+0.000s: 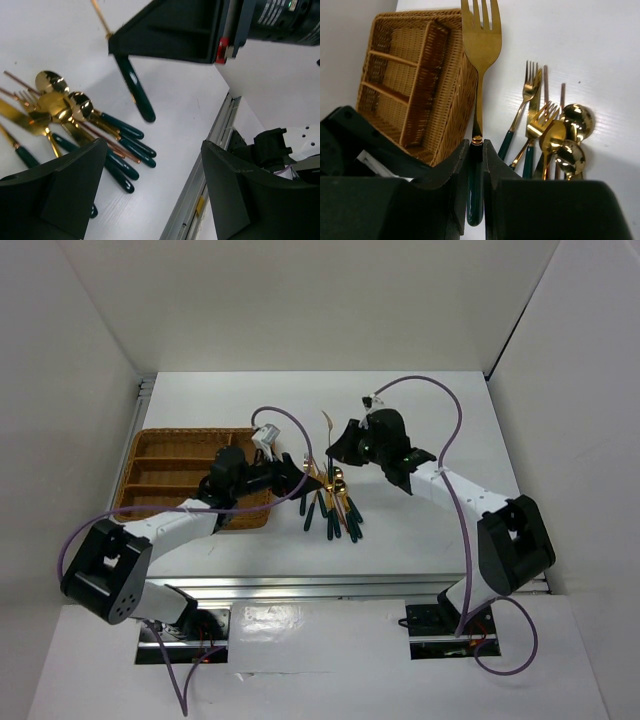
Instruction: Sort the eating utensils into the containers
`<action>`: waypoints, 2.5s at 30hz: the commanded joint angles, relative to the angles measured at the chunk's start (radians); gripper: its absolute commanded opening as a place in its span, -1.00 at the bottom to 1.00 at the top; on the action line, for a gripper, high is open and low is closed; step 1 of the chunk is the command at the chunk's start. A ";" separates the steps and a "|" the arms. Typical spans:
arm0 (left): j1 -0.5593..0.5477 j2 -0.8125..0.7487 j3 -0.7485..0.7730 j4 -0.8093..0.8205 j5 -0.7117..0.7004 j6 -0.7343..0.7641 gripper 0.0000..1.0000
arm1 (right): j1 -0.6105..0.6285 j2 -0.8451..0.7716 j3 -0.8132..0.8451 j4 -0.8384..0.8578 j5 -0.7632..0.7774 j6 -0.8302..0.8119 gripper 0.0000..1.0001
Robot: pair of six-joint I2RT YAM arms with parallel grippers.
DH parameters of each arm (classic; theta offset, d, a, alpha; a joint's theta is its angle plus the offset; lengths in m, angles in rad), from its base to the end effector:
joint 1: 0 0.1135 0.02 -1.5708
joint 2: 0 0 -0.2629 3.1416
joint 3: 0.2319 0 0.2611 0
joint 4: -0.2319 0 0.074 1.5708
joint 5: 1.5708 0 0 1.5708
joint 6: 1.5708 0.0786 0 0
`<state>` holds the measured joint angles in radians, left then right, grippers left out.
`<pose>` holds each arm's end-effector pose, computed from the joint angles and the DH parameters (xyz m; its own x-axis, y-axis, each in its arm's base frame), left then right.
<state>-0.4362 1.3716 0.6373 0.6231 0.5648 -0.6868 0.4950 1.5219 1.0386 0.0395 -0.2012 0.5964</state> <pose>0.2871 -0.1802 0.2299 -0.6098 -0.3067 -0.7308 0.5850 0.4480 -0.6761 0.3414 0.2021 0.2463 -0.6632 0.2674 -0.6990 -0.3043 0.7570 0.5783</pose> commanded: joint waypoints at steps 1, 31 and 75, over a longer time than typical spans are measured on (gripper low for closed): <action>-0.028 0.052 0.087 0.099 0.004 0.020 0.80 | 0.007 -0.066 -0.018 0.141 -0.064 0.039 -1.00; -0.035 0.230 0.294 -0.149 -0.146 0.015 -1.00 | 0.045 -0.071 -0.005 0.024 0.009 0.016 -0.09; 0.490 0.184 0.159 -0.270 -0.717 -0.526 -0.63 | -0.042 -0.014 -0.104 -0.064 0.109 -0.070 0.35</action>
<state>0.0410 1.5135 0.7940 0.2741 -0.1116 -1.0893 0.4583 1.5002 0.9413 -0.0586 -0.0750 0.5453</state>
